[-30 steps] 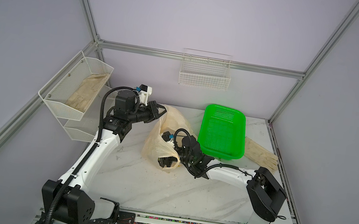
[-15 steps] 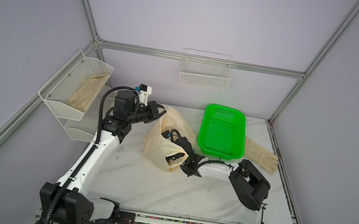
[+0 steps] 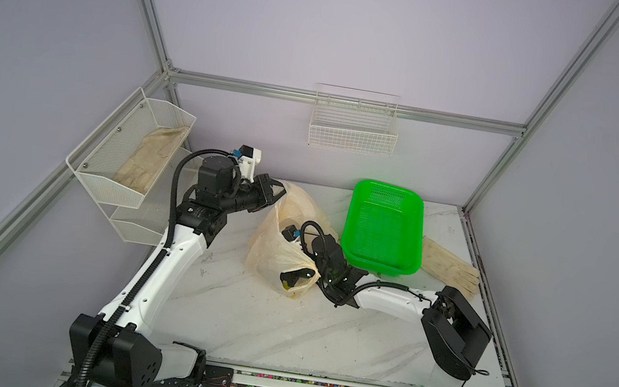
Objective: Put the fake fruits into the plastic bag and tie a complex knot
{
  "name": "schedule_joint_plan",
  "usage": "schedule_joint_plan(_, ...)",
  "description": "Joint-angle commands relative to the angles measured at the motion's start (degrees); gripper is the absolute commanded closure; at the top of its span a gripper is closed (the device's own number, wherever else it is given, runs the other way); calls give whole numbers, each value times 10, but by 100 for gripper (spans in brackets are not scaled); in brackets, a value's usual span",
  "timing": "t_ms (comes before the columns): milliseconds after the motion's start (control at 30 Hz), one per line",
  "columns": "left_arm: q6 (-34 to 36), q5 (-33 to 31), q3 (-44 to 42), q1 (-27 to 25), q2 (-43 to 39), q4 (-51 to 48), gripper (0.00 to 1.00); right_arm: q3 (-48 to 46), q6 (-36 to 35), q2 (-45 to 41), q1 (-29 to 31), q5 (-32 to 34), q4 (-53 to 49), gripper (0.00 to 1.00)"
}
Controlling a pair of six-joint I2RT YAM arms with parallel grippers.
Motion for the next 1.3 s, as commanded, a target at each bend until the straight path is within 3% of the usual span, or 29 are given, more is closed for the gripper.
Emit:
schedule_joint_plan(0,17,-7,-8,7,8,20,100,-20,-16,-50,-21,-51,-39,13)
schedule_joint_plan(100,18,0,-7,19,16,22,100,-46,-45,-103,-33,-49,-78,18)
schedule_joint_plan(267,24,12,-6,30,30,23,100,-63,-107,-174,-34,27,-151,26)
schedule_joint_plan(300,25,12,-6,30,34,23,98,-59,-107,-176,-34,10,-154,30)
schedule_joint_plan(367,31,10,-3,30,42,21,85,-51,-91,-173,-31,-38,-137,35)
schedule_joint_plan(467,75,-16,28,30,50,-24,52,-49,-39,-160,-25,-58,-77,40)
schedule_joint_plan(533,130,-62,59,31,40,-79,32,-34,8,-147,-27,-1,-74,45)
schedule_joint_plan(633,195,-164,68,33,-9,-115,16,-2,110,-120,-47,91,-94,46)
schedule_joint_plan(700,230,-226,49,32,-57,-115,10,7,136,-113,-64,125,-106,47)
schedule_joint_plan(867,288,-275,-21,1,-164,-117,9,56,64,-89,-74,178,-157,47)
schedule_joint_plan(1067,334,-244,-93,-65,-272,-131,17,87,24,-80,-110,58,-177,47)
schedule_joint_plan(1267,358,-127,-103,-196,-285,-172,36,107,64,-52,-141,-23,-177,49)
